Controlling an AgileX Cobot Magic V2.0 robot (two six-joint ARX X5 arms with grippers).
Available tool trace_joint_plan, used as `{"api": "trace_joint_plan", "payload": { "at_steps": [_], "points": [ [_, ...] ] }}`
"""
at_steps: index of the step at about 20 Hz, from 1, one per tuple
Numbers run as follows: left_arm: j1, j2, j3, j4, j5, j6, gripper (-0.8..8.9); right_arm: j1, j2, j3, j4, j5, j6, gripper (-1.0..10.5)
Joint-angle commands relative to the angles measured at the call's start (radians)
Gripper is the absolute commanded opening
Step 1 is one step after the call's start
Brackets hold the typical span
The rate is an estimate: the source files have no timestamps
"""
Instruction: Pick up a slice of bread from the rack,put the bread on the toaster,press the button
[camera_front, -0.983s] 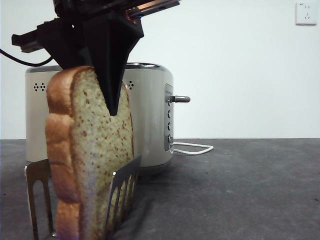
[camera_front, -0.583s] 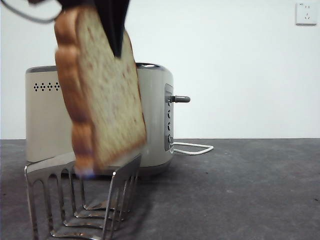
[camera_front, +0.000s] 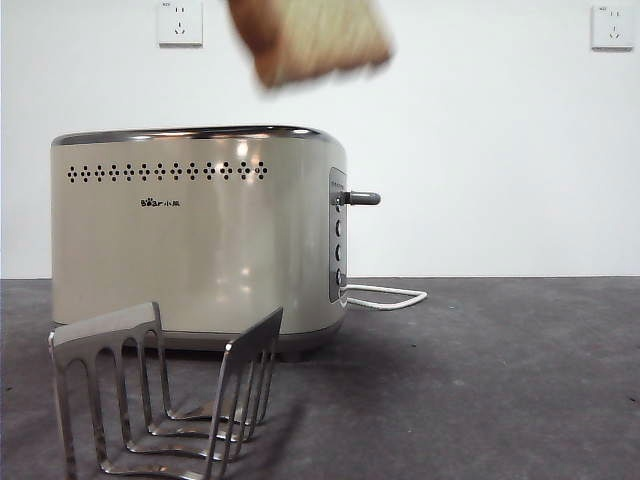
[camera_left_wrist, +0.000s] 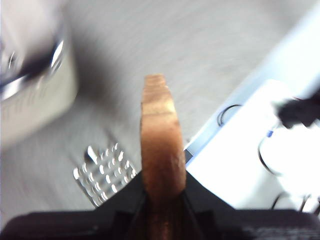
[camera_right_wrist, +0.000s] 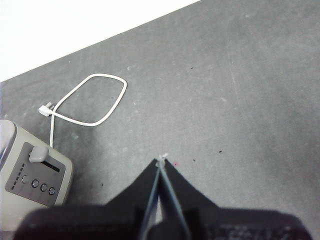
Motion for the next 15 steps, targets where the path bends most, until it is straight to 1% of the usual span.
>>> {"api": "trace_joint_plan", "payload": {
  "at_steps": [1, 5, 7, 9, 10, 12, 15],
  "points": [
    [-0.002, -0.043, 0.001, -0.003, 0.0, 0.334, -0.13, 0.0, 0.0, 0.003, 0.003, -0.003, -0.004, 0.0],
    [-0.002, -0.108, 0.001, -0.003, -0.048, 0.649, -0.01, 0.0, 0.0, 0.003, 0.003, -0.003, -0.003, 0.0],
    [0.0, -0.139, 0.001, -0.003, -0.11, 0.825, -0.01, 0.0, 0.0, 0.003, 0.003, -0.003, -0.002, 0.0],
    [0.008, -0.161, 0.001, -0.003, -0.189, 0.962, -0.01, 0.0, 0.002, 0.003, 0.004, -0.003, 0.0, 0.0],
    [0.016, -0.169, 0.001, -0.003, -0.233, 1.019, -0.01, 0.0, 0.005, 0.003, 0.004, -0.003, 0.0, 0.0],
    [0.034, -0.176, 0.001, -0.003, -0.307, 1.1, -0.01, 0.0, 0.008, 0.003, 0.003, -0.003, 0.001, 0.0],
    [0.077, -0.176, 0.001, -0.003, -0.355, 1.233, -0.05, 0.0, 0.019, 0.003, 0.006, -0.003, 0.019, 0.0]
  ]
}}
